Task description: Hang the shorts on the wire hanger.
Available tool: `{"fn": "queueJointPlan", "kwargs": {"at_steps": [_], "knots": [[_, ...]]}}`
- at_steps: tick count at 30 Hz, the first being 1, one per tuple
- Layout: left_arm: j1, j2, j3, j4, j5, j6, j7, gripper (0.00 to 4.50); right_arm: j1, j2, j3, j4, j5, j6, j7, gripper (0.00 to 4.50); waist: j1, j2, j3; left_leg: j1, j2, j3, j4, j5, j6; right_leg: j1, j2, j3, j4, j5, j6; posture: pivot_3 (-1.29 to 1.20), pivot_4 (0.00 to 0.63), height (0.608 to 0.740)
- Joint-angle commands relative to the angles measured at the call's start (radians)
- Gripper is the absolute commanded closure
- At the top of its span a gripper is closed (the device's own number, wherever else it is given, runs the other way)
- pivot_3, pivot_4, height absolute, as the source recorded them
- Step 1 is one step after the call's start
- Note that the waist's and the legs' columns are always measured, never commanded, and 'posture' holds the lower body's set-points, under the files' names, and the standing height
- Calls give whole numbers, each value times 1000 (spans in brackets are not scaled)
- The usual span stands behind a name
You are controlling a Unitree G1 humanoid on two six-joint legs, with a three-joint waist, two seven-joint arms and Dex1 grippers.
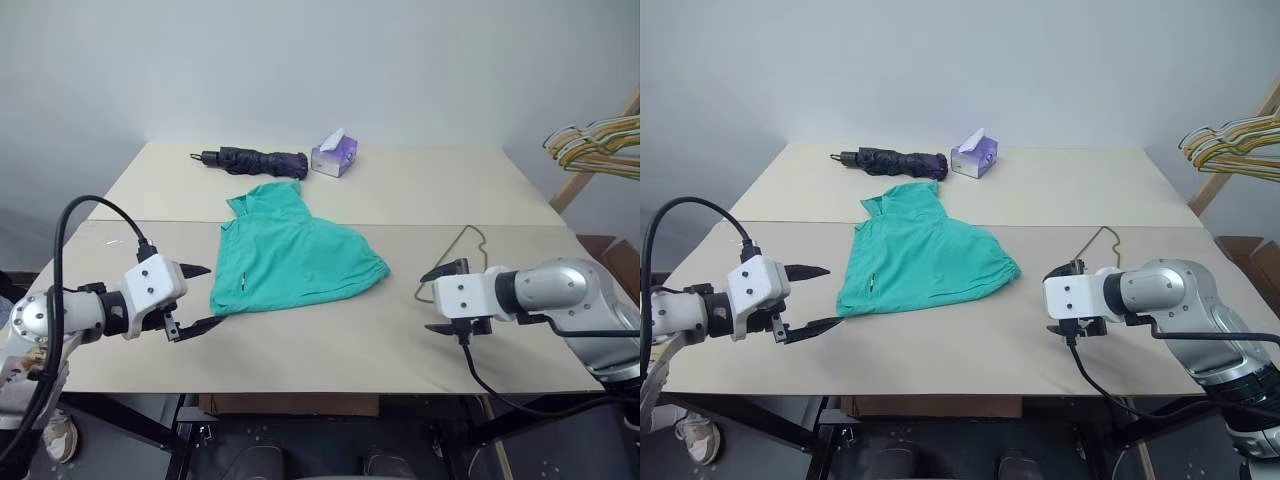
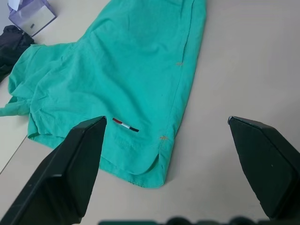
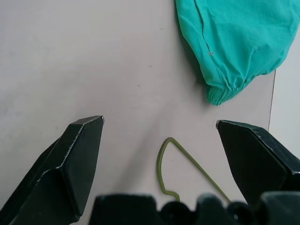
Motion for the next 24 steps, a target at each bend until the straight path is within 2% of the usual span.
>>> {"fn": "queueJointPlan", "kwargs": {"at_steps": [1, 8, 24], "knots": [[-24, -10, 22, -30, -23, 10, 22, 0, -20, 4, -12, -22, 0, -6, -4, 29, 0, 0, 0, 0, 0, 0, 0, 0, 0, 0, 0, 0, 0, 0, 0, 198, 0, 740], [-47, -27, 20, -37, -34, 33, 45, 0, -18, 3, -14, -24, -2, -3, -8, 29, 0, 0, 0, 0, 0, 0, 0, 0, 0, 0, 0, 0, 0, 0, 0, 186, 0, 740], [-85, 29, -49, 48, -9, 43, -37, 0, 18, -9, -50, -86, 21, 68, -25, 29, -6, 0, 0, 0, 0, 0, 0, 0, 0, 0, 0, 0, 0, 0, 0, 129, 0, 740]]}}
